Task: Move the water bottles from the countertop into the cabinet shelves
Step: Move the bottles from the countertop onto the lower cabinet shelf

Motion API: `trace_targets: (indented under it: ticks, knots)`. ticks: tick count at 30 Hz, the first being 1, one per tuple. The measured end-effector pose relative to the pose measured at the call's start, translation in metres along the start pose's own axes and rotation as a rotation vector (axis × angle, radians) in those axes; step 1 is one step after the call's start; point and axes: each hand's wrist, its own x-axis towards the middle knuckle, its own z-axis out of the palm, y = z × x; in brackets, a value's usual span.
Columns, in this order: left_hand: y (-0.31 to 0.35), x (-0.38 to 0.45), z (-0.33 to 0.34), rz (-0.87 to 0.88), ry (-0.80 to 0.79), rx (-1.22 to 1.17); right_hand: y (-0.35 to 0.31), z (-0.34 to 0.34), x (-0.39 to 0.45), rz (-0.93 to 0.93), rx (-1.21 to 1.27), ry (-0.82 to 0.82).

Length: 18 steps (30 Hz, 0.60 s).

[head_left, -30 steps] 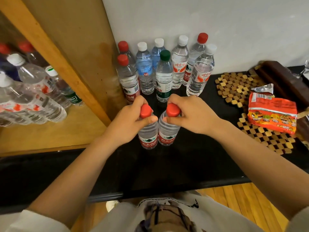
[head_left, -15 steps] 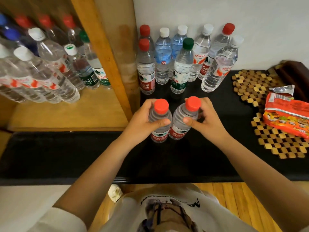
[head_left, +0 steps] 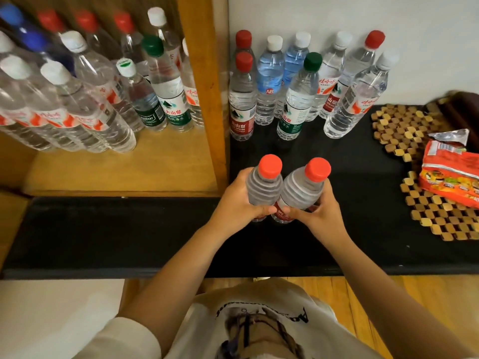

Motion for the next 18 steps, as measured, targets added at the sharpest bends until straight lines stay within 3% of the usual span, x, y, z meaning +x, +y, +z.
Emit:
trace_targets:
  ticks: [11,18]
  knots:
    - [-0.023,-0.045,-0.098,-0.006,-0.05,-0.037,-0.039,0.083,-0.007,0.021,-0.011,-0.171]
    - [-0.037,-0.047,-0.172,-0.017,0.093,-0.079,-0.071,0.154,0.009,-0.031,0.04,-0.222]
